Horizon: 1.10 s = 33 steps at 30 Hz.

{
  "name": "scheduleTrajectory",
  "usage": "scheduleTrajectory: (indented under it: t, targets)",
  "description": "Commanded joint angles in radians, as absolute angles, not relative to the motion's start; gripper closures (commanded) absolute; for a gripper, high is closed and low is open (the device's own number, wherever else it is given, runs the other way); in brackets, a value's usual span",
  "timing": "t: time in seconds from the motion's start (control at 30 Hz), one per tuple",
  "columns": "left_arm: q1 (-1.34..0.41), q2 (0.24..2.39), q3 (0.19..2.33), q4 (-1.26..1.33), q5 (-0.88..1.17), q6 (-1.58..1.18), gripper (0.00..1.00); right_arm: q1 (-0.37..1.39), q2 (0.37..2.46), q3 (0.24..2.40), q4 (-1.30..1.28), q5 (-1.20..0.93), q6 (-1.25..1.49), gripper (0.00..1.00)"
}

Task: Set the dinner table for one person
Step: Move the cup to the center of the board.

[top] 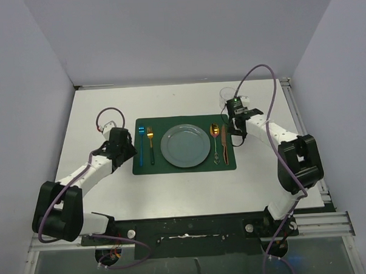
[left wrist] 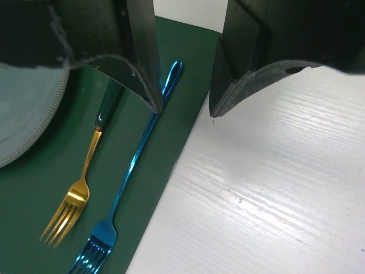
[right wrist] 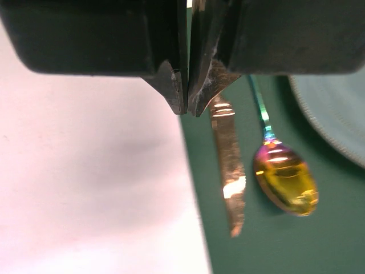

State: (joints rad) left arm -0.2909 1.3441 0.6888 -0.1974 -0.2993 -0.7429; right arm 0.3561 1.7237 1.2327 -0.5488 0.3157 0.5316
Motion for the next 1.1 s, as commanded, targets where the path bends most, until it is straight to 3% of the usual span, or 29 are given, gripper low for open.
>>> scheduleTrajectory:
  t: [0.0,0.17,0.77,1.07]
  targets:
    - [-0.252,1.362,0.740,-0.167,-0.302,-0.722,0.63,0.245,1.620,1.166,-0.481,0.269,0.529,1.00]
    - [-0.173,1.427,0.770,-0.175,-0.246,-0.716,0.63,0.209,1.586,1.130,-0.462,0.238,0.524,1.00]
    - [-0.169,1.532,0.794,-0.143,-0.153,-0.726,0.65,0.204,1.603,1.030,-0.375,0.119,0.545,1.00]
    - [-0.169,1.424,0.737,-0.063,-0.130,-0.767,0.65,0.144,1.635,1.103,-0.347,0.085,0.534,1.00]
